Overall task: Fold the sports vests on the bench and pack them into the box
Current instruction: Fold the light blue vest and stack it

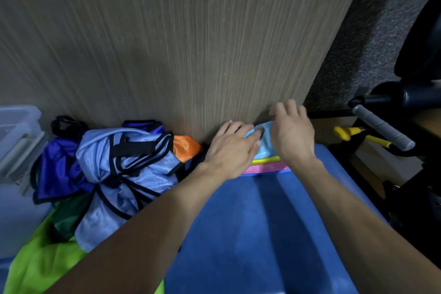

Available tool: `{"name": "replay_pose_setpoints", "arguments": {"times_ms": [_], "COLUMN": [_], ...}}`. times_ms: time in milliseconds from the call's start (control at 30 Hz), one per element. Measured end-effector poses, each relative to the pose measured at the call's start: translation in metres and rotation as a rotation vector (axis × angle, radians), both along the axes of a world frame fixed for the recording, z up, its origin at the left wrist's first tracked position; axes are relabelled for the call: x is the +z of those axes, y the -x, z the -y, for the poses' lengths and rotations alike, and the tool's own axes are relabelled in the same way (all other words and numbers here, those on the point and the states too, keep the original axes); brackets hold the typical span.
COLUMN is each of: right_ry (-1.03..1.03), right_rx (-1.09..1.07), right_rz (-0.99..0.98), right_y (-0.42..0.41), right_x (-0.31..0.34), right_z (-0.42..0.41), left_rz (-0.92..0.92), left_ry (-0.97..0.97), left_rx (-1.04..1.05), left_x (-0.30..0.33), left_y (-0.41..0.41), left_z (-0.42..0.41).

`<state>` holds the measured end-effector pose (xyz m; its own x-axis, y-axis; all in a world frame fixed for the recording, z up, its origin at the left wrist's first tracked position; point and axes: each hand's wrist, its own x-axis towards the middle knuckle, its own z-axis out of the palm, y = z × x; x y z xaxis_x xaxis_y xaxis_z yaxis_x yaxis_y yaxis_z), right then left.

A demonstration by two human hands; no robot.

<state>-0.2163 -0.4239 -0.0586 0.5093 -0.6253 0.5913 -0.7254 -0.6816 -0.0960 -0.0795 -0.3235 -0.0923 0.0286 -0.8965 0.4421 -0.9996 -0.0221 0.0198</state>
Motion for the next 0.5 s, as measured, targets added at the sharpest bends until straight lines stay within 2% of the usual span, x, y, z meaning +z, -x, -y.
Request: {"name": "replay_pose_setpoints", "arguments": {"times_ms": [67,100,233,300,367,433,500], "right_ry": [0.193,0.207,-0.07,-0.122,-0.137,-0.149,-0.136], "right_rx": [0.14,0.182,0.153,0.113,0.106,0.087,0.061], "right_rz": [-0.128,-0.167,-0.076,-0.044,-0.056,-0.063,-0.075], "right_y": [0.005,0.009,0.029,0.031,0.028,0.023,0.021], "right_x": [-0.013,-0.022,-0.046,-0.05,-0.051,-0.05,-0.05], "right_z": [-0.004,-0.005,-0.005,-0.004,-0.004,-0.004,-0.005], "left_rz": [-0.021,-0.04,-0.242,-0.396,-0.454,-0.412,-0.254], "left_ry": [-0.034,-0.056,-0.126,-0.129,-0.128,-0.089,0.023], "left_rx": [-0.004,-0.005,-0.059,-0.119,-0.141,-0.135,-0.104], "left_x": [-0.005,-0.003,-0.011,-0.02,-0.024,-0.019,-0.013], "left_y": [-0.002,-0.002,-0.01,-0.019,-0.026,-0.026,-0.017], "left_z": [0.0,0.0,-0.003,-0.006,-0.007,-0.007,-0.013]}}
